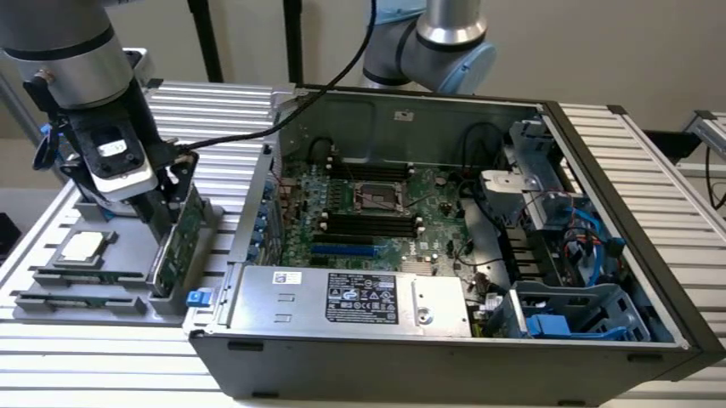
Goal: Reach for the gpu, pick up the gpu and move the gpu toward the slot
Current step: 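Pick up the gpu and move the gpu toward the slot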
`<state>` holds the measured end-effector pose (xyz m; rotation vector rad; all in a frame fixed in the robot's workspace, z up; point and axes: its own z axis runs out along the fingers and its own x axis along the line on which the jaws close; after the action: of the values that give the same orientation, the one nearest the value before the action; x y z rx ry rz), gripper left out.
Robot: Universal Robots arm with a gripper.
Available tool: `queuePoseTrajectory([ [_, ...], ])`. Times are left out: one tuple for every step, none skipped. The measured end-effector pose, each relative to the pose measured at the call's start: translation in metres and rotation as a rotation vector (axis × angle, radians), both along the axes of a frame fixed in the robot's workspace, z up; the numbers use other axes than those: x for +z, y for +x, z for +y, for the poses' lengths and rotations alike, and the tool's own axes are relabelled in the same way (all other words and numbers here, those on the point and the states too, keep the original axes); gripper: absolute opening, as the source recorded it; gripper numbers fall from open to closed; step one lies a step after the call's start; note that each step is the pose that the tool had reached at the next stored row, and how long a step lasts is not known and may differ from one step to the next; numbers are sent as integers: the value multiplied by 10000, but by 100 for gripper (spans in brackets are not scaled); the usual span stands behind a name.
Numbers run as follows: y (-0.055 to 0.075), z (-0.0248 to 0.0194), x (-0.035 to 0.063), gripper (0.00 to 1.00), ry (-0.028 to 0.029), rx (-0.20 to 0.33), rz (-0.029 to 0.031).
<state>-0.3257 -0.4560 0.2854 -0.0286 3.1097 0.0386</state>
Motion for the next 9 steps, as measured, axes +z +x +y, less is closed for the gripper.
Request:
queuePoseTrajectory([
  [0,-2,-18,38,-1,-3,-17],
  [1,-4,-36,38,-2,-10,-34],
  [1,-5,-56,44,-3,-19,-52],
  [1,-5,-74,44,-5,-35,-68],
  [1,-5,-91,44,-9,-59,-83],
  [0,-5,-108,44,-14,-91,-98],
  [0,-5,-124,44,-18,-128,-114],
  [-1,-5,-142,44,-22,-168,-127],
  [-2,-5,-160,44,-25,-201,-137],
])
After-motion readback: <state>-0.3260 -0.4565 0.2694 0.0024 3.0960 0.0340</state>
